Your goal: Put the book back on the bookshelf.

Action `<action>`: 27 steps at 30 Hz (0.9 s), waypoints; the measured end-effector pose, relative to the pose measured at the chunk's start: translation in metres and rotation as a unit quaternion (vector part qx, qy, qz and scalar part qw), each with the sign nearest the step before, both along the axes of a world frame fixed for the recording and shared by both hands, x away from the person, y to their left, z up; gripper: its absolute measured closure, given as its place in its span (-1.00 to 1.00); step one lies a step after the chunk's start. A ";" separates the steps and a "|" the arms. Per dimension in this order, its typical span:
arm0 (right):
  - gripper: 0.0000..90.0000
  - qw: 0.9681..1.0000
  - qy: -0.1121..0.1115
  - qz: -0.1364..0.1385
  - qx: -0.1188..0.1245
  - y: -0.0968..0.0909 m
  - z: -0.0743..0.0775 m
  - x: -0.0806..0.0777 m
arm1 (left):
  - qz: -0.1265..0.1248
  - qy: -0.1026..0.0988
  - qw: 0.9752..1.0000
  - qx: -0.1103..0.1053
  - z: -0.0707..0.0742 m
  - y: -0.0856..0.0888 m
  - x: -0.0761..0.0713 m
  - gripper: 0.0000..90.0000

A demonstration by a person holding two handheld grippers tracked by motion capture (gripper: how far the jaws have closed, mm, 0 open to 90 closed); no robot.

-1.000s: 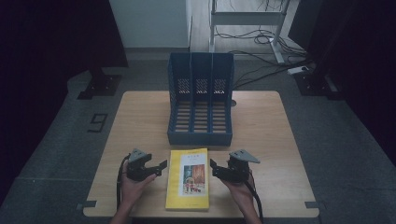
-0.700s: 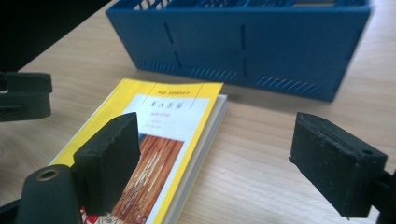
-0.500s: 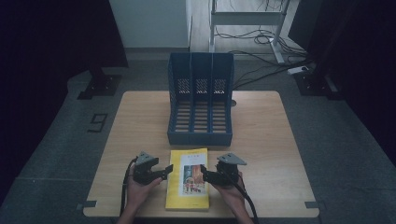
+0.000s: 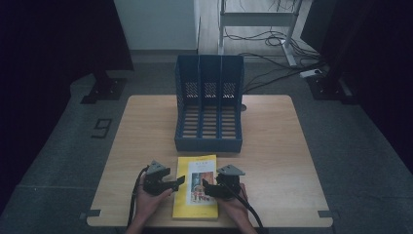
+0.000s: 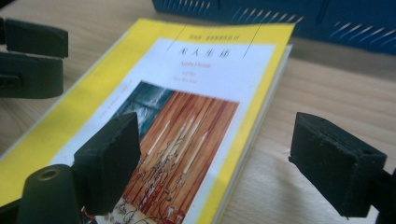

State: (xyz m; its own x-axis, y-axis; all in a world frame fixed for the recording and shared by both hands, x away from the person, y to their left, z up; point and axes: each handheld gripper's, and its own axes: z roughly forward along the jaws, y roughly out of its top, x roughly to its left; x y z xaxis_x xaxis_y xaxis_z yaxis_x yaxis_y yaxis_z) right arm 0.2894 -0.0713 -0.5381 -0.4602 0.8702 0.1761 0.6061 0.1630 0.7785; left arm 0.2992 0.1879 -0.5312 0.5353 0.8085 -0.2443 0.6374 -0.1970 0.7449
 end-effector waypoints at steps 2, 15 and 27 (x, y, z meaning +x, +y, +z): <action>-0.65 1.000 0.005 0.003 -0.006 0.003 -0.004 0.000 | -0.002 0.002 1.000 0.002 -0.001 -0.001 0.000 -0.47; -0.66 1.000 0.021 0.018 -0.005 0.010 -0.012 0.000 | -0.010 0.016 1.000 0.006 -0.008 -0.005 -0.002 -0.47; -0.60 0.999 0.024 0.028 -0.001 0.009 -0.012 0.000 | -0.017 0.022 1.000 0.007 -0.012 -0.008 -0.003 -0.47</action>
State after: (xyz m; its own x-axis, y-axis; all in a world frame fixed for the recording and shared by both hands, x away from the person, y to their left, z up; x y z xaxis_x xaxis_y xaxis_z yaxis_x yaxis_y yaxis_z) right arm 0.2896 -0.0621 -0.5497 -0.4989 0.8440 0.1970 0.6332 0.1997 0.7478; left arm 0.2964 0.1797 -0.5431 0.5519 0.7935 -0.2566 0.6622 -0.2300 0.7132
